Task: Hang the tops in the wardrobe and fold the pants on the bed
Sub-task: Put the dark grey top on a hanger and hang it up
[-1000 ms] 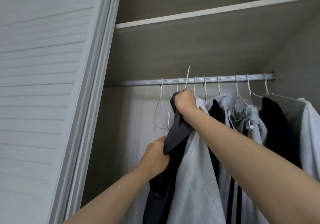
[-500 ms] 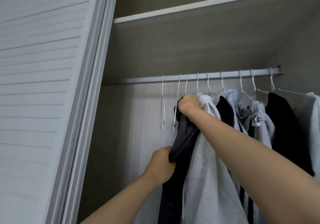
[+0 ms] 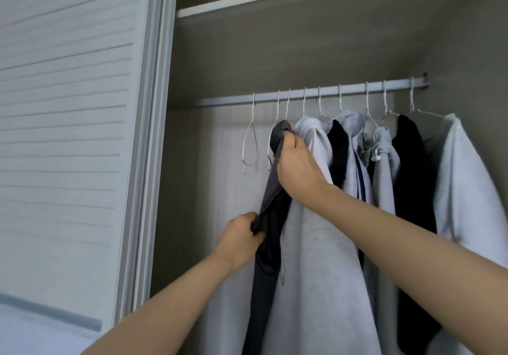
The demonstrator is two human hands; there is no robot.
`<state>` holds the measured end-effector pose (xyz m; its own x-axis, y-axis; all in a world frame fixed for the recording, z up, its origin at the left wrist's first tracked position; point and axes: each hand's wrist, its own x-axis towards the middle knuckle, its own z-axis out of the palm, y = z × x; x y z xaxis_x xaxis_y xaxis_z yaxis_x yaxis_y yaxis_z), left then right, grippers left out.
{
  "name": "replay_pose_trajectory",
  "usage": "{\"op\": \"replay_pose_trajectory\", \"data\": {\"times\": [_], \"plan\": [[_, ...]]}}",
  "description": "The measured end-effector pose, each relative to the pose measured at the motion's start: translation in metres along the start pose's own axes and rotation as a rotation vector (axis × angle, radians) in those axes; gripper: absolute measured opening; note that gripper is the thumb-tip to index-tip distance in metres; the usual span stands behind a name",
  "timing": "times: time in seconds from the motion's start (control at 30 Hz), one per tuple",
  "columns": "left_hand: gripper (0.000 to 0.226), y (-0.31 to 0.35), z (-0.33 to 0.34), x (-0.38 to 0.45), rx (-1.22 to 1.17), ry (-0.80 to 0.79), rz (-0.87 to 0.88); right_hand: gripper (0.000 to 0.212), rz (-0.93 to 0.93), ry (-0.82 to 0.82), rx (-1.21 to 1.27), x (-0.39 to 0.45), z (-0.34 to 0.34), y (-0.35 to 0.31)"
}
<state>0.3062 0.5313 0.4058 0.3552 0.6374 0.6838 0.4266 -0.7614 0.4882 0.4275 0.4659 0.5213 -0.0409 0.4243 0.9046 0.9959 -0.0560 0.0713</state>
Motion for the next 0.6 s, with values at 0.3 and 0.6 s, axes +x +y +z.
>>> {"op": "replay_pose_trajectory", "data": {"times": [0.3, 0.6], "plan": [[0.024, 0.012, -0.028, -0.091, -0.065, -0.034, -0.119, 0.057, -0.057, -0.139, 0.074, -0.091, -0.036, -0.021], [0.018, 0.006, -0.084, -0.196, 0.149, 0.118, -0.209, 0.052, -0.159, -0.198, 0.385, -0.166, -0.037, -0.077]]}}
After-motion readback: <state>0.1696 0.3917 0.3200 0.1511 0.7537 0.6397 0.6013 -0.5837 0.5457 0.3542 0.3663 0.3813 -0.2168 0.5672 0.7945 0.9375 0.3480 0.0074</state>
